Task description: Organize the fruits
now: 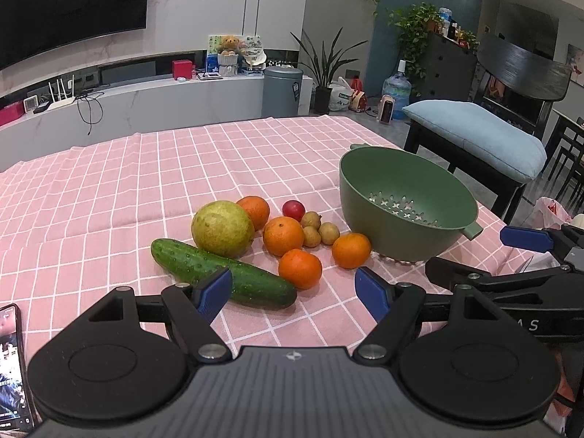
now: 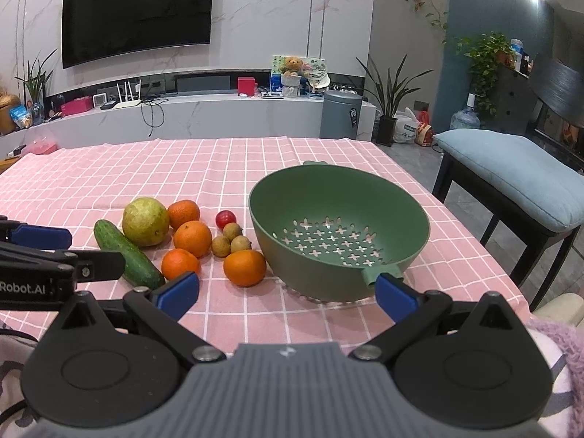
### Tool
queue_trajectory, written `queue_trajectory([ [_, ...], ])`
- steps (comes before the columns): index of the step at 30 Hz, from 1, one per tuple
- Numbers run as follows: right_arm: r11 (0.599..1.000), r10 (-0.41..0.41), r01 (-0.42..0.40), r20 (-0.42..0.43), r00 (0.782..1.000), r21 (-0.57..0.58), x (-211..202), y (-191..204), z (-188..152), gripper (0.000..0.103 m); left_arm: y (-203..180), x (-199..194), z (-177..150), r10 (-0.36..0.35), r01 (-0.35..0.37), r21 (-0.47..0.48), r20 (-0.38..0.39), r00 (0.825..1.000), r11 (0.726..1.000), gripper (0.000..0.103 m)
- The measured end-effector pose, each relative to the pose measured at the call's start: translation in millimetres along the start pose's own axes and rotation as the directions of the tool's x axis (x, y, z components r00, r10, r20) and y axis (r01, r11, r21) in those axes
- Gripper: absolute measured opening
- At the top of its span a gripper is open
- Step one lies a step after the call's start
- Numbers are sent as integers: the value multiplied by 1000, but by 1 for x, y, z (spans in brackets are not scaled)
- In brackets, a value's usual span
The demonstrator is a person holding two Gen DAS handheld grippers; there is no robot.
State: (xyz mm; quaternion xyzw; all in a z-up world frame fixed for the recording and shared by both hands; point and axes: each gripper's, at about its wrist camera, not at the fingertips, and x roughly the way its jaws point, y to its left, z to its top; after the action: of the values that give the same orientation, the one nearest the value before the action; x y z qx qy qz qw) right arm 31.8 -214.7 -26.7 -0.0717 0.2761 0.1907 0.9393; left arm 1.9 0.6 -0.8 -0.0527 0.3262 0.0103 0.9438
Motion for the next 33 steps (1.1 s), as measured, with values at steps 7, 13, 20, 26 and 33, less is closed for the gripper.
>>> queue_trajectory([
  [7,1000,4,-4,-8,1000,3,2,-1,-1,99,1,1,0,2,-2,-5,-9,1000,1000,90],
  [13,1000,4,-4,-11,1000,0,2,0,0,99,2,2,-1,3,-3,-6,-11,1000,1000,90],
  [20,1000,4,-4,-11,1000,-1,2,0,-1,99,2,3,-1,3,-3,-6,-11,1000,1000,90],
  [26,1000,4,-4,-11,1000,-1,2,0,-1,99,2,3,-1,2,-2,-6,-11,1000,1000,90],
  [33,1000,1,-1,-13,1000,-8,2,2,-1,99,2,3,-1,2,-2,-6,-11,1000,1000,90],
])
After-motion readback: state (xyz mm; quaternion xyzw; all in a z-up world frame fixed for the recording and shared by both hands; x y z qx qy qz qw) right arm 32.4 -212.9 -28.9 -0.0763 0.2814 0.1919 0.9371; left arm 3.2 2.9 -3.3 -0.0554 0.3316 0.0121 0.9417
